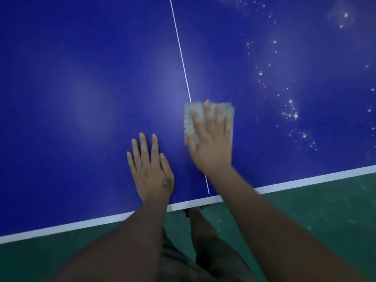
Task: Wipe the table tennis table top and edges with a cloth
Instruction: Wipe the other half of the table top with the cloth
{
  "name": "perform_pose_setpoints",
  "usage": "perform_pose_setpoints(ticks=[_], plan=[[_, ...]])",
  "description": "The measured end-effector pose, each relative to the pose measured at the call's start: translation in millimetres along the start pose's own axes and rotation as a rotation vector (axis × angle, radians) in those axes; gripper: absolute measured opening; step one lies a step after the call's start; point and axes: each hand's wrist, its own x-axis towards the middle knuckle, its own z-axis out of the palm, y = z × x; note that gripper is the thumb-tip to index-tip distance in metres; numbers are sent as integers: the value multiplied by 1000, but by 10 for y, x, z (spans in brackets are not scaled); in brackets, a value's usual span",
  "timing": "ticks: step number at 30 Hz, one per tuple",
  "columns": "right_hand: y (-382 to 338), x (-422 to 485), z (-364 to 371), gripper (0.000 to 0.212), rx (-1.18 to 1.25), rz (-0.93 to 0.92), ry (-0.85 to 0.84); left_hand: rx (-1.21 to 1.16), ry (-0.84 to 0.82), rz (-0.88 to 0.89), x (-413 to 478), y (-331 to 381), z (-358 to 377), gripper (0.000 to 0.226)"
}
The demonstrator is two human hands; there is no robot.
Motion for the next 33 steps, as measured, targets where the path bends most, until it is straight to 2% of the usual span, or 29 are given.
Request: perform_pose_setpoints(ticks=[3, 7, 9, 11, 14, 15, 19, 21, 24, 26, 29, 31, 33], plan=[[-167, -627, 97, 65, 31, -176, -83, -20, 19, 9, -27, 15, 7, 59], [542, -850, 27, 66, -26, -268, -103, -25, 0, -5, -20, 28, 14, 60], [1040, -825, -59, 67, -52, -167, -77, -19, 2, -6, -17, 36, 4, 60], [1309, -790, -145, 67, -68, 35, -61, -10, 4, 6, -11, 45, 6, 60], [995, -772, -130, 67, -71, 249, -30, -9, 2, 10, -15, 48, -7, 60], [786, -790, -98, 67, -65, 228, -26, -16, 5, 11, -20, 50, -15, 60], [59, -1012, 100, 66, 7, -65, -84, -26, 28, 14, -19, 25, -6, 59], [71, -1108, 125, 65, 33, -134, -87, -25, 30, 16, -29, 27, -3, 59], [574, -1160, 63, 61, 37, -163, -66, -28, 27, 12, -23, 30, -10, 59], [1133, -1204, -36, 60, 4, -79, -46, -28, 33, 5, -33, 45, -13, 60], [1841, -1266, -204, 64, -57, 158, -47, -31, 41, 2, -40, 61, -25, 62], [1959, -1277, -249, 66, -72, 293, -78, -28, 46, 4, -37, 66, -31, 63], [1765, -1227, -235, 66, -70, 342, -83, -22, 49, 6, -33, 67, -34, 64]])
